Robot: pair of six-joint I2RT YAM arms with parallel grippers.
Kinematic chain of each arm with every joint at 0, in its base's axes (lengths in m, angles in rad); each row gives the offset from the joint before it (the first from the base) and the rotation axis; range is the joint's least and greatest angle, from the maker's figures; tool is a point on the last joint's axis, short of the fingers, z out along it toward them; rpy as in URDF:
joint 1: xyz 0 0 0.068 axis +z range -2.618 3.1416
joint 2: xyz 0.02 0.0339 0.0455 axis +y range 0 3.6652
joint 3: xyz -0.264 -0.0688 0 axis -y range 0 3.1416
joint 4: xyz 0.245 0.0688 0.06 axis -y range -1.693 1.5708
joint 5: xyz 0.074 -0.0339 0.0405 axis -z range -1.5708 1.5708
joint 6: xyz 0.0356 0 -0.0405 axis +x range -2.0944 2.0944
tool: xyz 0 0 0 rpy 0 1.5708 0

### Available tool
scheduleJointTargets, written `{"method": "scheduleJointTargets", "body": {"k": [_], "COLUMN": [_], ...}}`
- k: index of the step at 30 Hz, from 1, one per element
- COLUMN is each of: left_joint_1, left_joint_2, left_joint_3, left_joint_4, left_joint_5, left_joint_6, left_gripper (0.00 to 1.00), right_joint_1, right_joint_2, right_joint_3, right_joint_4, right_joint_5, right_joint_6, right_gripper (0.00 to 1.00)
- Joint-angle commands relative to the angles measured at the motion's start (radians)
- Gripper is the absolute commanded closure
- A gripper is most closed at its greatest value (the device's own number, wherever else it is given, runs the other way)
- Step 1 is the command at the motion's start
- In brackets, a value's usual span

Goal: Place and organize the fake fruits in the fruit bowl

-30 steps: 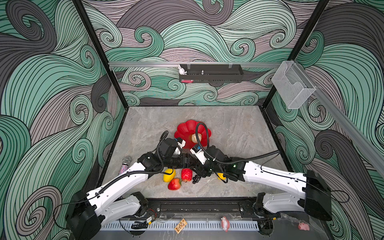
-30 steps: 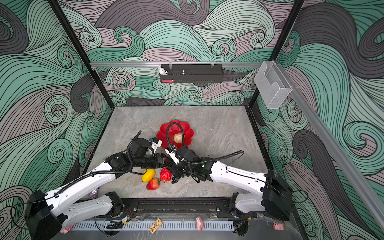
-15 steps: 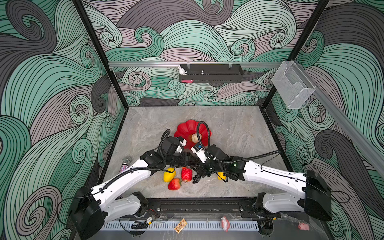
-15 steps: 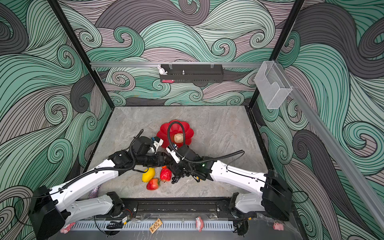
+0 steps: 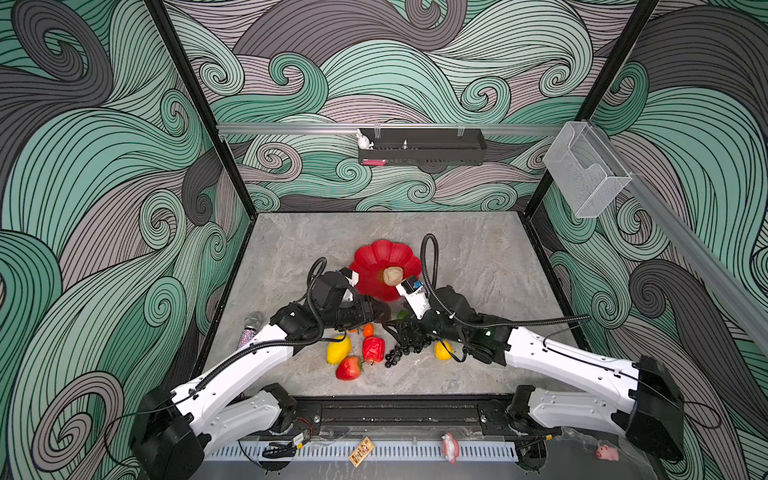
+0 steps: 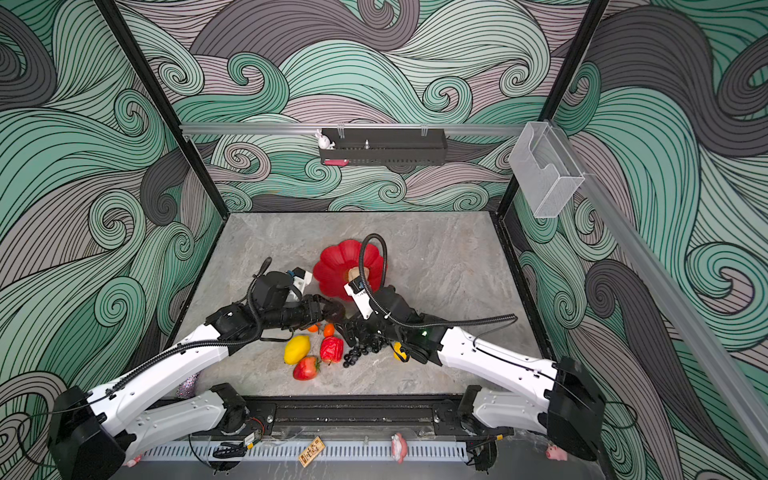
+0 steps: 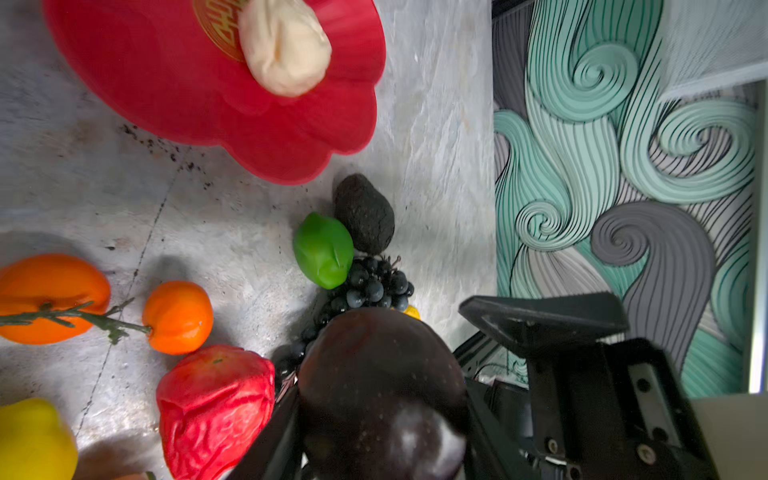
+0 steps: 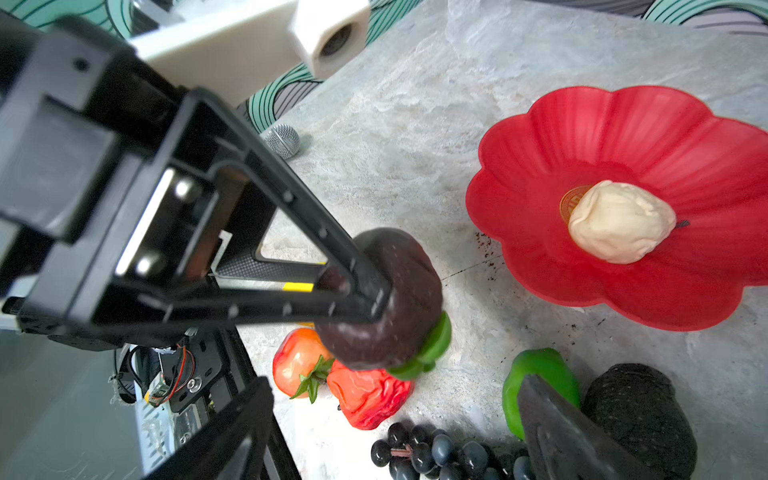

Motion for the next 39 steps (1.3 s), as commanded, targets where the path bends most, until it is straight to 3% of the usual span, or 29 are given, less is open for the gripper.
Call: {"method": "scheduleJointTargets", "body": {"k": [1, 7, 11, 18, 31, 39], "left_joint_1": [0.007, 0.012, 0.014, 0.020, 0.022, 0.023], "left_joint_2": [-0.058, -0.138, -0.180, -0.210, -0.221, -0.223], "left_joint_3": [-0.048, -0.135, -0.162, -0.185, -0.192, -0.188], "left_joint_4": [0.123, 0.244, 0.281, 0.291, 0.291, 0.281], "left_joint_5": [-0.066, -0.092, -0.098, -0.081, -0.055, -0.037], "left_joint_6": [-0.183, -0.343, -0.386, -0.423, -0.446, -0.455], "left_gripper": [0.53, 0.53, 0.53, 0.53, 0.53, 0.54], "right_joint_1": [-0.039, -0.084, -0.137, -0.172, -0.186, -0.189], "right_joint_2": [-0.022, -0.013, 0.035, 0.121, 0.165, 0.162], "right_joint_3": [-0.056, -0.131, -0.106, -0.091, -0.077, -0.083], "right_joint_4": [0.116, 0.294, 0.304, 0.376, 0.387, 0.392], "right_joint_5": [-0.054, -0.195, -0.326, -0.417, -0.425, -0.391], "right_joint_6": [0.020, 0.019, 0.020, 0.002, -0.068, -0.096], "right_gripper": [0.18, 0.23, 0.41, 0.51, 0.70, 0.73]}}
